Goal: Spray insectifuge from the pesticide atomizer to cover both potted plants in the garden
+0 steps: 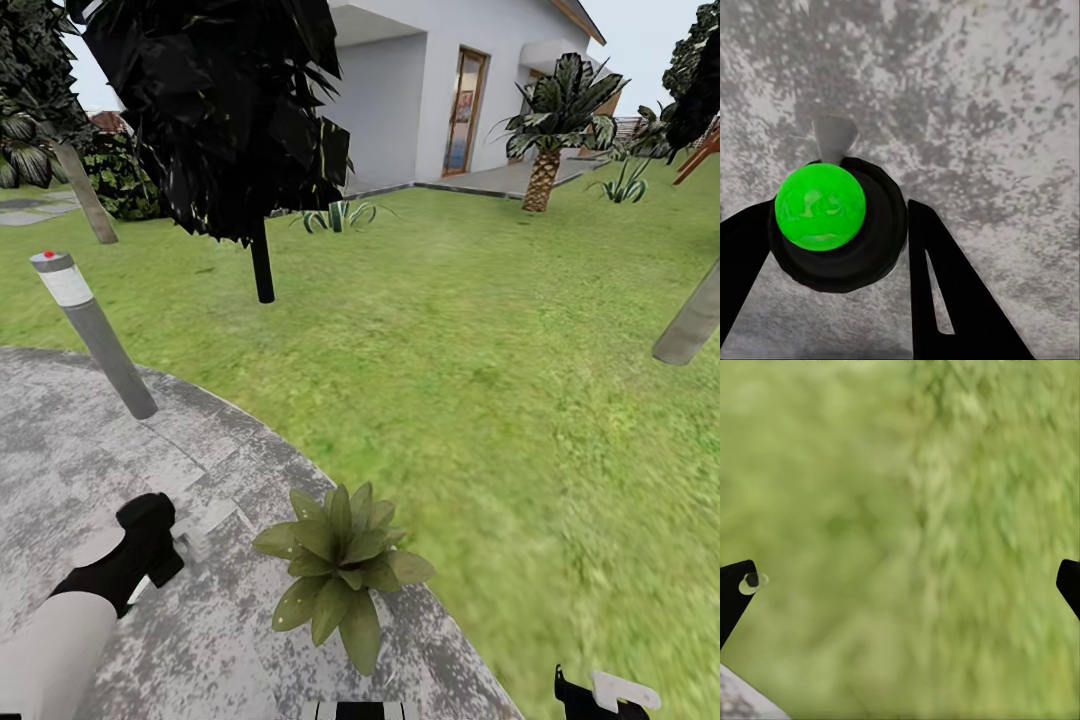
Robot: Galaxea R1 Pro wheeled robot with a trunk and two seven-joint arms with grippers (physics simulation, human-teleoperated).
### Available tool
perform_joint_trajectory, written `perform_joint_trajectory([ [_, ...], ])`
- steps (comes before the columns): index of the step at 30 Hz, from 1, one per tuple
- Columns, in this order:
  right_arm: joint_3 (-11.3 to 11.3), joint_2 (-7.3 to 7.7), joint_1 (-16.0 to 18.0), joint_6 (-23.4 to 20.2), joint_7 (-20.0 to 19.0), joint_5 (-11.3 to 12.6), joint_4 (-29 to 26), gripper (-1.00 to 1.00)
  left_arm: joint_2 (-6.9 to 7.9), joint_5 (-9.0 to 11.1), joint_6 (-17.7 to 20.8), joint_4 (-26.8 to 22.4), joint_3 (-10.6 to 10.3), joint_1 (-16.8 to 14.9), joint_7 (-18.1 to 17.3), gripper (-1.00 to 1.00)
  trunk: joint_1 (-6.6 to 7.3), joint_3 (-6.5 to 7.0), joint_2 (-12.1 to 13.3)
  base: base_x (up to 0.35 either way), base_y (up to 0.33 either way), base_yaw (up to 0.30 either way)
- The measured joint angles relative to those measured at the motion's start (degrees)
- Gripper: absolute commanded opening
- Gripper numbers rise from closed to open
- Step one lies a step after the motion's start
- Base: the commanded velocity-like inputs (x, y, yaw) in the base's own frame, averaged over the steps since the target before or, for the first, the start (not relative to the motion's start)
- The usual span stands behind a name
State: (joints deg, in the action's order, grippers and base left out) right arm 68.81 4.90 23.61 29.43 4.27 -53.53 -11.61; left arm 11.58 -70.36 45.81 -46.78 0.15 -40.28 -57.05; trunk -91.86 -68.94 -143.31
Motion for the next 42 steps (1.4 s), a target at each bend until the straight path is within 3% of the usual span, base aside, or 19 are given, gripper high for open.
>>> perform_joint_trajectory([
  [21, 0.0, -0.05, 0.01, 0.0, 0.09, 0.0, 0.09, 1.0, -0.41, 0.72, -0.06, 0.0, 0.14, 1.02, -0.01, -1.0, -0.01, 0.0, 0.0, -0.006, 0.0, 0.0],
  [24, 0.0, -0.06, 0.0, 0.0, 0.04, 0.0, 0.09, 1.0, -0.39, 0.72, -0.06, -0.06, 1.18, 1.02, 0.3, -1.0, -0.01, 0.0, 0.0, -0.109, 0.0, 0.0],
  [28, 0.0, -0.07, 0.0, 0.0, 0.01, 0.0, 0.09, 1.0, -0.39, 0.75, 0.09, -0.09, 2.29, 0.88, 5.73, -1.0, 0.0, 0.0, 0.0, -0.066, 0.0, 0.0],
  [32, 0.0, -0.08, 0.01, 0.0, 0.0, 0.0, 0.09, 1.0, -0.58, 1.21, 0.13, -0.01, 2.78, 0.92, 7.21, -1.0, 0.0, 0.0, 0.0, -0.006, 0.0, 0.0],
  [34, 0.0, -0.08, 0.02, 0.0, 0.01, 0.0, 0.09, 1.0, -0.88, 2.85, 0.15, 0.02, 2.79, 0.93, 7.3, -1.0, 0.0, 0.0, 0.0, -0.001, 0.0, 0.0],
  [36, 0.01, -0.09, 0.0, 0.0, 0.0, 0.0, 0.09, 1.0, -2.45, 5.76, 0.04, 0.02, 2.59, 0.94, 7.84, -1.0, 0.0, 0.0, 0.0, 0.0, 0.0, 0.0],
  [38, 0.0, -0.09, -0.01, 0.0, 0.0, 0.0, 0.09, 1.0, -3.32, 6.45, -0.2, 0.05, 2.55, 0.93, 9.42, -1.0, 0.0, 0.0, 0.0, 0.0, 0.0, 0.0],
  [42, 0.0, -0.09, 0.0, 0.0, 0.0, 0.0, 0.09, 1.0, -3.21, 9.26, -0.65, 0.05, 3.07, 0.96, 11.05, -1.0, 0.0, 0.0, 0.0, 0.0, 0.0, 0.0],
])
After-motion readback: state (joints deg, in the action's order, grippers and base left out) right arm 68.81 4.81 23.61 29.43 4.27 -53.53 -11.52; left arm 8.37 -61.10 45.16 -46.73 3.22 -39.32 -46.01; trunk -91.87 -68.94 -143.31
